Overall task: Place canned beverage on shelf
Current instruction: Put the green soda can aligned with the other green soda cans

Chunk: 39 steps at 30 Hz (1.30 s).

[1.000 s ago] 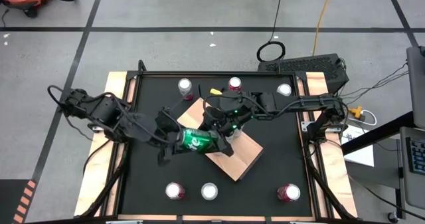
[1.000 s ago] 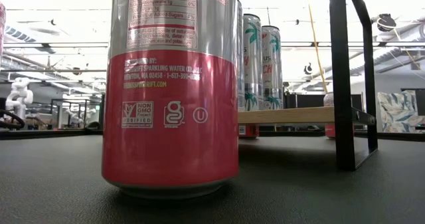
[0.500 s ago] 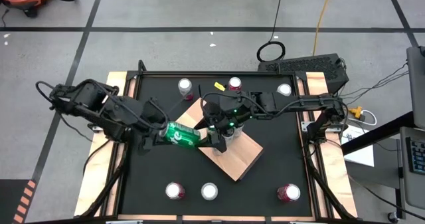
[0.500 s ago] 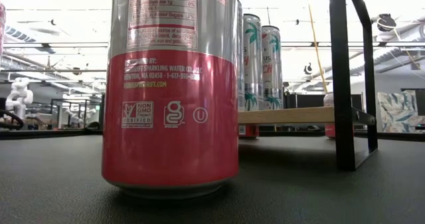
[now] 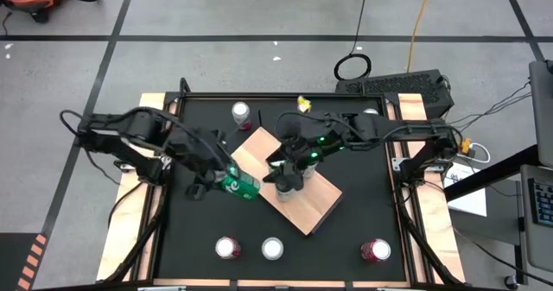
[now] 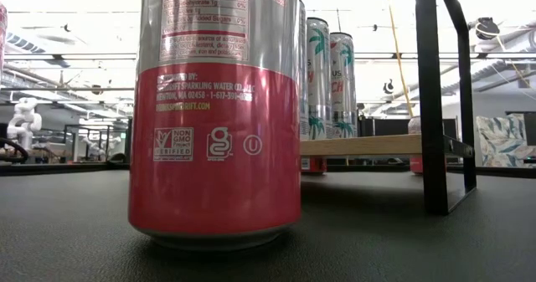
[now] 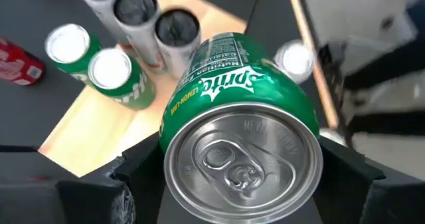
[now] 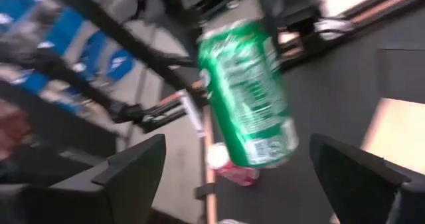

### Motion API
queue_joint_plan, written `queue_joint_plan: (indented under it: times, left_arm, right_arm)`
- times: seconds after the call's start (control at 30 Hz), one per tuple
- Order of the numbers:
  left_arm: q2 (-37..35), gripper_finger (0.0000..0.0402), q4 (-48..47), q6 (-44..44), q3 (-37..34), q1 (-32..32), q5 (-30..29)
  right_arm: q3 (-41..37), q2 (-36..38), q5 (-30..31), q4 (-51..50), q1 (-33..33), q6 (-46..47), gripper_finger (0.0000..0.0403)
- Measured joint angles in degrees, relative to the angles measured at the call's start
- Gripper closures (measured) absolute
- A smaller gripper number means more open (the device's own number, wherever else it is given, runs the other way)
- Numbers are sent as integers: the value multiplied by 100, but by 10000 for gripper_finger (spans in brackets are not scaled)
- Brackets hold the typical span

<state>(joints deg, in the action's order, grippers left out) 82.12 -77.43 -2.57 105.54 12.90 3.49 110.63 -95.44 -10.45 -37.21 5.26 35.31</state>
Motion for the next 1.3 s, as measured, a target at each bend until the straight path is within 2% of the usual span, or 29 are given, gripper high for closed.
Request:
queue_joint_plan:
  times: [0.13,0.33,0.53,0.7,1.03,1.3]
  left_arm:
    - [406,117,-242,561,0,-250,125]
    - [1069,117,-461,1164,0,-585,253]
    - [1556,117,-444,1256,0,-769,236]
    - [1809,117,-452,1371,2,-812,-108]
    - [2150,117,-465,1365,4,-818,-260]
    - [2349,117,-385,1557,7,-750,-472]
  right_arm:
    - [0,337,741,-492,7,-75,53]
    - [-2,733,1348,-1096,7,-149,53]
    - [-2,900,1496,-1916,35,78,53]
    - [-2,894,1496,-2444,95,195,53]
    - [-2,967,1537,-2527,122,170,53]
    - [-2,1007,1969,-2566,118,153,53]
